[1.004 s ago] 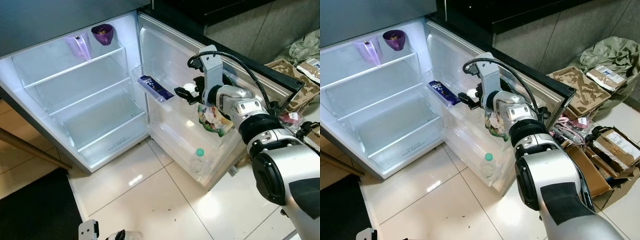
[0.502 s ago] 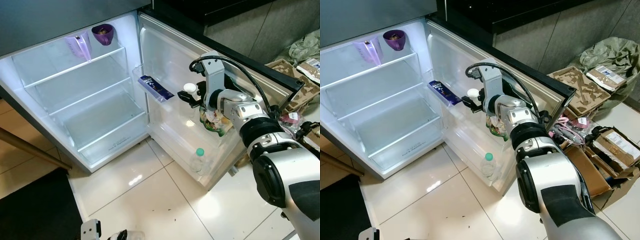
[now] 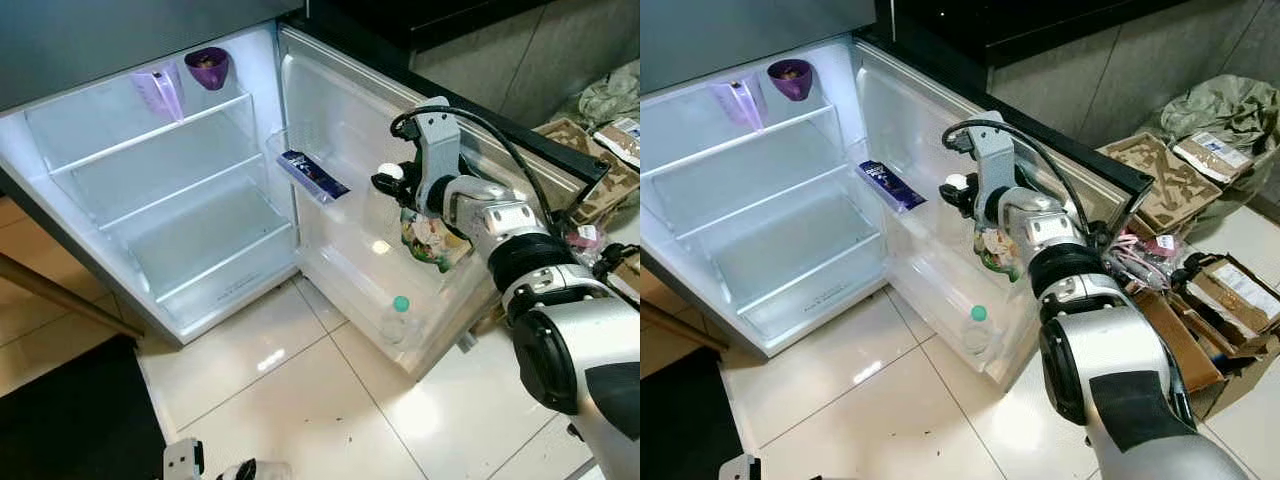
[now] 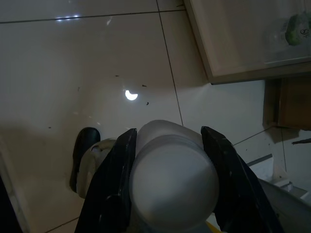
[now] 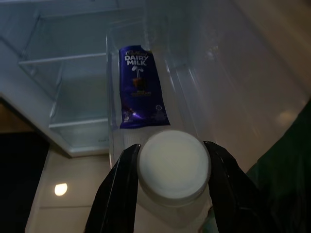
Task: Restocking fridge
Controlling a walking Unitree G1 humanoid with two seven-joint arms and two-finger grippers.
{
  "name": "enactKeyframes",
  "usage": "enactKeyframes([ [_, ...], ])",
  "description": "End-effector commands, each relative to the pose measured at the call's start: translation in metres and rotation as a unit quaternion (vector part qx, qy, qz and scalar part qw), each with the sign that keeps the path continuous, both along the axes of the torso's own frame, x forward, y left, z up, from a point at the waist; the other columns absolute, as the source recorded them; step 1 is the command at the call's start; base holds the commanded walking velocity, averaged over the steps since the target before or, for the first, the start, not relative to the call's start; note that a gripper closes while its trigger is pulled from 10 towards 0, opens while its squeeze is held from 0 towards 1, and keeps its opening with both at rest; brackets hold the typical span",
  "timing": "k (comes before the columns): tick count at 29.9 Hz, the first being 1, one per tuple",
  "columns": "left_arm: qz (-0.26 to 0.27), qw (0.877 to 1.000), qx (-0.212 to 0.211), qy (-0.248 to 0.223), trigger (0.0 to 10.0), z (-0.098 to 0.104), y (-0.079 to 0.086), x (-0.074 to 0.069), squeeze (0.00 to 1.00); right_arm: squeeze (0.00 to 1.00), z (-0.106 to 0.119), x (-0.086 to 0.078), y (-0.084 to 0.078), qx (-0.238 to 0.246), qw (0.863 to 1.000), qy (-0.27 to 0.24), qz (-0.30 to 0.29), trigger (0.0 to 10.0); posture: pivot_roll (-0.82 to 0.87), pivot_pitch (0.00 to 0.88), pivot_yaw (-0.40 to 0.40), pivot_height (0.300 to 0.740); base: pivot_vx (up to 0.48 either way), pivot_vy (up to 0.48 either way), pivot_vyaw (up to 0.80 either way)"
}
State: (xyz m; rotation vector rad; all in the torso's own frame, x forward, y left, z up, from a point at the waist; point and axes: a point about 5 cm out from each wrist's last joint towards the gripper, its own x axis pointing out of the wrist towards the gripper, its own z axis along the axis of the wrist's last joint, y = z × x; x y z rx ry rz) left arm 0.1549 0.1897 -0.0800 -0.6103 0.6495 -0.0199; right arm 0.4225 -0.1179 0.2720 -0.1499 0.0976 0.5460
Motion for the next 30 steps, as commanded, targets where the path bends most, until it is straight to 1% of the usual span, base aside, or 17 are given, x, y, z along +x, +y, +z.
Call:
enactKeyframes([
  [1, -0.019, 0.993, -0.027, 0.113, 10.0, -0.0236, -0.0189, -0.0486, 0.0, 0.0, 0.0018, -0.0011, -0.0043, -0.017, 1.0, 0.0, 0.01, 0.0, -0.07, 0.25, 0.011, 0.74, 0.0, 0.0, 0.0],
  [5, -0.02, 0.993, -0.027, 0.113, 10.0, -0.0235, -0.0193, -0.0481, 0.0, 0.0, 0.0015, -0.0025, -0.0058, -0.026, 0.999, 0.006, 0.027, 0.0, -0.08, 0.249, 0.01, 0.74, 0.0, 0.0, 0.0],
  [7, -0.019, 0.993, -0.027, 0.114, 10.0, -0.0235, -0.0196, -0.0476, 0.0, 0.0, 0.001, -0.0045, -0.0085, -0.043, 0.998, 0.01, 0.046, 0.0, -0.08, 0.248, 0.01, 0.74, 0.0, 0.0, 0.0],
  [11, -0.019, 0.993, -0.027, 0.113, 10.0, -0.0234, -0.0197, -0.0472, 0.0, 0.0, -0.0008, -0.006, -0.0098, -0.057, 0.997, 0.014, 0.058, 0.0, -0.08, 0.25, 0.011, 0.74, 0.0, 0.0, 0.0],
  [16, -0.019, 0.993, -0.027, 0.113, 10.0, -0.0234, -0.0197, -0.0471, 0.0, 0.0, -0.0028, -0.0069, -0.0103, -0.062, 0.996, 0.02, 0.062, 0.0, -0.08, 0.249, 0.012, 0.74, 0.0, 0.0, 0.0],
  [17, -0.02, 0.993, -0.027, 0.113, 10.0, -0.0234, -0.0197, -0.0471, 0.0, 0.0, -0.0041, -0.0072, -0.0104, -0.064, 0.996, 0.022, 0.063, 1.1, -0.08, 0.249, 0.012, 0.74, 0.0, 0.0, 0.0],
  [18, -0.02, 0.993, -0.027, 0.113, 10.0, -0.0234, -0.0197, -0.047, 0.0, 0.0, -0.005, -0.0075, -0.0105, -0.066, 0.995, 0.024, 0.065, 1.1, -0.08, 0.249, 0.012, 0.74, 0.0, 0.0, 0.0],
  [19, -0.02, 0.993, -0.027, 0.113, 10.0, -0.0233, -0.0197, -0.0467, 0.0, 0.0, -0.0059, -0.0077, -0.0104, -0.07, 0.995, 0.024, 0.065, 10.0, -0.08, 0.25, 0.013, 0.74, 0.0, 0.0, 0.0],
  [25, -0.02, 0.993, -0.026, 0.112, 10.0, -0.023, -0.0193, -0.0453, 0.0, 0.0, -0.0068, -0.0081, -0.0106, -0.084, 0.994, 0.018, 0.064, 10.0, -0.07, 0.249, 0.013, 0.74, 0.0, 0.0, 0.0],
  [26, -0.019, 0.993, -0.026, 0.112, 10.0, -0.0229, -0.019, -0.045, 0.0, 0.06, -0.0062, -0.0081, -0.0107, -0.083, 0.994, 0.014, 0.064, 10.0, -0.07, 0.248, 0.012, 0.74, 0.0, 0.0, 0.0],
  [27, -0.019, 0.993, -0.026, 0.112, 10.0, -0.0229, -0.019, -0.045, 0.0, 0.06, -0.0062, -0.0081, -0.0107, -0.083, 0.994, 0.014, 0.064, 10.0, -0.07, 0.248, 0.012, 0.74, 0.0, 0.0, 0.0],
  [28, -0.019, 0.993, -0.025, 0.111, 10.0, -0.0228, -0.0188, -0.0448, 0.0, 0.87, -0.0052, -0.0079, -0.0113, -0.079, 0.995, 0.011, 0.061, 10.0, -0.07, 0.248, 0.012, 0.74, 0.0, 0.0, 0.0],
  [29, -0.019, 0.993, -0.025, 0.111, 10.0, -0.0228, -0.0187, -0.0446, 0.0, 1.0, -0.004, -0.0079, -0.0119, -0.074, 0.996, 0.008, 0.059, 10.0, -0.08, 0.246, 0.013, 0.74, 0.0, 0.0, 0.0],
  [30, -0.019, 0.993, -0.025, 0.111, 10.0, -0.0227, -0.0187, -0.0445, 0.0, 1.0, -0.0027, -0.0079, -0.0125, -0.068, 0.996, 0.007, 0.057, 10.0, -0.08, 0.246, 0.013, 0.74, 0.0, 0.0, 0.0],
])
